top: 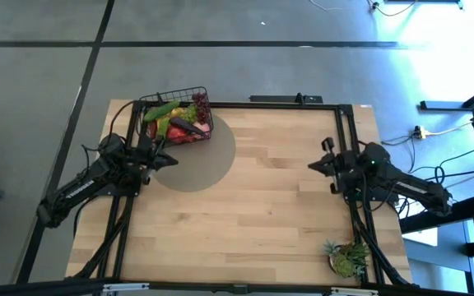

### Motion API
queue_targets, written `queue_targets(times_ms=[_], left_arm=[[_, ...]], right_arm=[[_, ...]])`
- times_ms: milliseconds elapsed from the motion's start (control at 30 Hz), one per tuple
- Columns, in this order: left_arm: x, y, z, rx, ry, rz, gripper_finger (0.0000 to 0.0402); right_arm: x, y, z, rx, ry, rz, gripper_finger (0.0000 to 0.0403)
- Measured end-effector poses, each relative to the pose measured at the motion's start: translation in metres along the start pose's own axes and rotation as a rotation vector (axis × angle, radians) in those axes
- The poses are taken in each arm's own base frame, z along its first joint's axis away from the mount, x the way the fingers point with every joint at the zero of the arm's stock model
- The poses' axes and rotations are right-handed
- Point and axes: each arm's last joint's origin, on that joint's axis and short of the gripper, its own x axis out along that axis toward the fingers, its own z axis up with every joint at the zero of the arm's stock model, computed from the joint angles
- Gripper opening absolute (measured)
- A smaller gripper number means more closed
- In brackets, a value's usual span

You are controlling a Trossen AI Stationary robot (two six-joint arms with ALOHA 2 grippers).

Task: Build produce basket
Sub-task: Return to Home Position

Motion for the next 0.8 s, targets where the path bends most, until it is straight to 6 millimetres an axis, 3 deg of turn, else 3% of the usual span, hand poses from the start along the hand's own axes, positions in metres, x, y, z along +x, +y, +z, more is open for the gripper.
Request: queue_targets(times_ms=[267, 800], left_arm=[[0.0, -0.0011, -0.0007, 0.118, 0.017, -0.042, 0.0], [0.0, 0.0003, 0.0, 0.119, -0.002, 0.01, 0.0]], right_arm=[[-0.0002, 0.001, -0.0073, 0.065, 0.07, 0.029, 0.0], [-0.0003, -0.0012, -0.0087, 0.067, 0.085, -0.047, 0.0]])
